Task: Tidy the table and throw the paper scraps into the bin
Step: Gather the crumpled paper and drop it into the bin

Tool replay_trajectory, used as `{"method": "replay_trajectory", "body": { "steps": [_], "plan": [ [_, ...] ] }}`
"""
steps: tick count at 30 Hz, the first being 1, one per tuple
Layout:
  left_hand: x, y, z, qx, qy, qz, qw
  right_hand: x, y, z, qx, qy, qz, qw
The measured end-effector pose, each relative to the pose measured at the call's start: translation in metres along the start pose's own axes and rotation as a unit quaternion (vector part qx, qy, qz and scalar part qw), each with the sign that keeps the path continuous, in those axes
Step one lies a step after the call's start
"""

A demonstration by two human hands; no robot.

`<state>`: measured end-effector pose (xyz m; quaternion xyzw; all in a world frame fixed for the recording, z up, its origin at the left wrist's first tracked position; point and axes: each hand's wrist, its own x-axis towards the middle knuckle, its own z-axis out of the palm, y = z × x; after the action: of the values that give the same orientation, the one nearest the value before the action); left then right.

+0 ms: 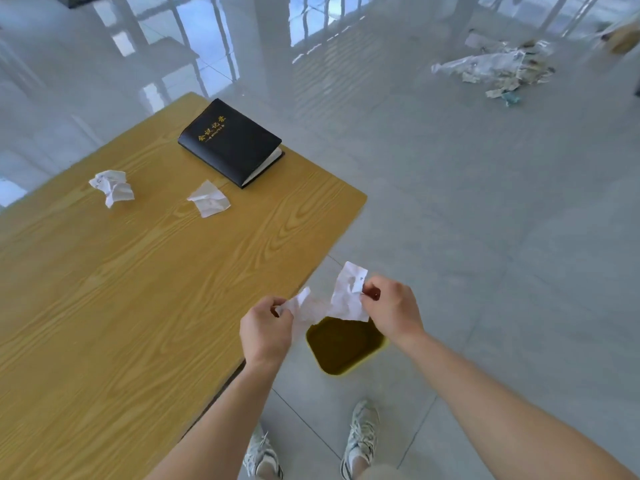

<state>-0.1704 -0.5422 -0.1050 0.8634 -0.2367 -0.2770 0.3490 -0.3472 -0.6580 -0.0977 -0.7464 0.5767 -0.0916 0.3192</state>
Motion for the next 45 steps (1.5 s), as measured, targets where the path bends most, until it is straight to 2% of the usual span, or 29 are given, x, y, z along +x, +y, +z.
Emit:
{"method": "replay_trajectory", "body": {
  "steps": [5,17,27,40,45],
  "plan": [
    [-0.01,-0.019,0.063,0.045,-0.033,0.052,0.997,0.016,0.068,0.013,0.018,-0.025,0.041,0.999],
    [0.051,-0.133,0.199,0.163,-0.073,-0.031,0.983,0.059,0.205,0.126,0.01,-0.085,0.139,0.987],
    [0.077,-0.189,0.28,0.255,-0.139,0.018,0.957,0.085,0.283,0.211,-0.02,-0.114,0.173,0.978],
    [0.107,-0.226,0.341,0.331,-0.149,0.062,0.93,0.109,0.323,0.277,-0.011,-0.115,0.183,0.976],
    [0.106,-0.228,0.35,0.321,-0.143,0.059,0.934,0.111,0.322,0.287,-0.007,-0.114,0.169,0.979]
  ]
}}
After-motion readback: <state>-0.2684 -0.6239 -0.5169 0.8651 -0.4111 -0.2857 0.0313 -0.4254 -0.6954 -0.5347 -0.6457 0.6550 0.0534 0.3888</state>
